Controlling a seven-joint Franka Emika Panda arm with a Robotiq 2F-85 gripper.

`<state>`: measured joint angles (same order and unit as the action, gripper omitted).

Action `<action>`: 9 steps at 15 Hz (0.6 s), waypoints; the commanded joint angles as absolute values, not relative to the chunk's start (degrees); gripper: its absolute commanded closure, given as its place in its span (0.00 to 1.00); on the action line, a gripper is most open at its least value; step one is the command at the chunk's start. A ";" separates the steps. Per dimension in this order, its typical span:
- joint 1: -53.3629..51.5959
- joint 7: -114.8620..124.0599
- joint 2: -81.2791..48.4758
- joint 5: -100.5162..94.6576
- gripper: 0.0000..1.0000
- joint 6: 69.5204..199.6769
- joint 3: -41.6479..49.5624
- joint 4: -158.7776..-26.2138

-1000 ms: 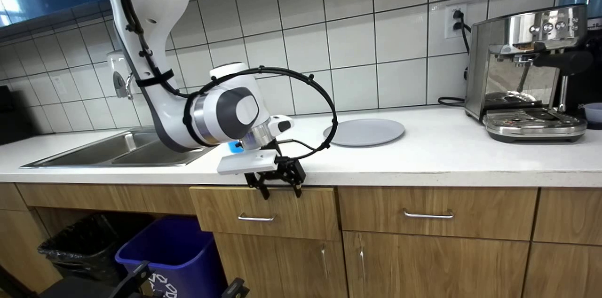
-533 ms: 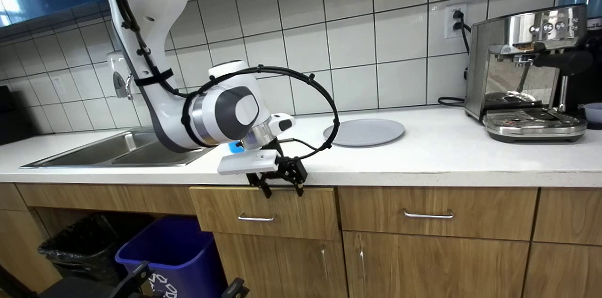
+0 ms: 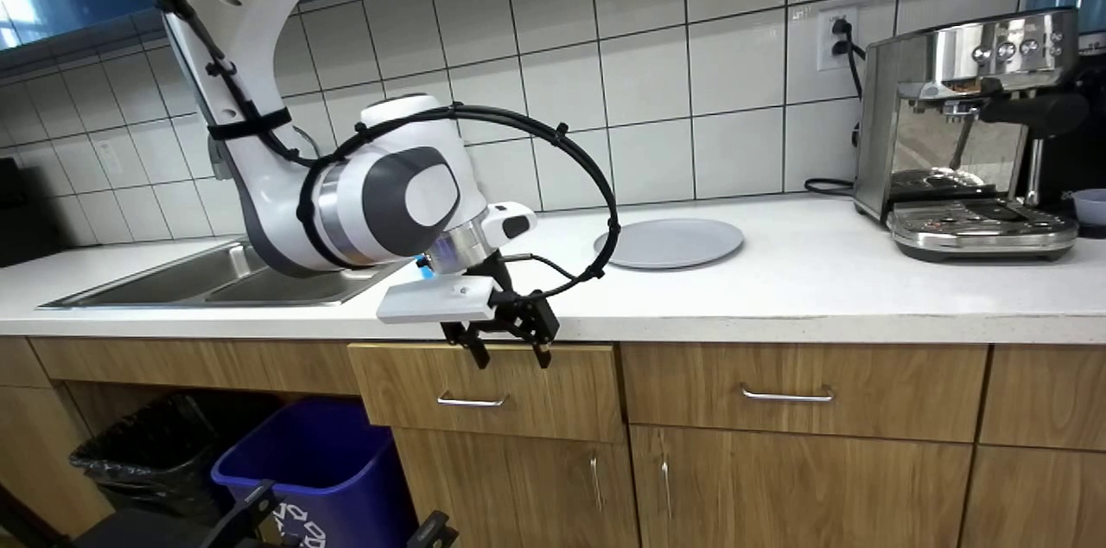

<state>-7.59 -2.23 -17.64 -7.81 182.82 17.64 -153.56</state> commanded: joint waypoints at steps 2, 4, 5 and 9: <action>-9.39 -4.13 -10.54 -8.39 0.00 179.66 20.54 -158.92; -10.05 -4.21 -8.12 -9.44 0.00 177.04 21.72 -159.99; -10.09 -4.13 -6.70 -10.46 0.00 175.83 22.11 -160.49; -9.93 -4.24 -2.52 -12.26 0.00 169.07 21.58 -158.96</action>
<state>-10.00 -3.03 -8.06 -10.87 175.36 21.64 -158.95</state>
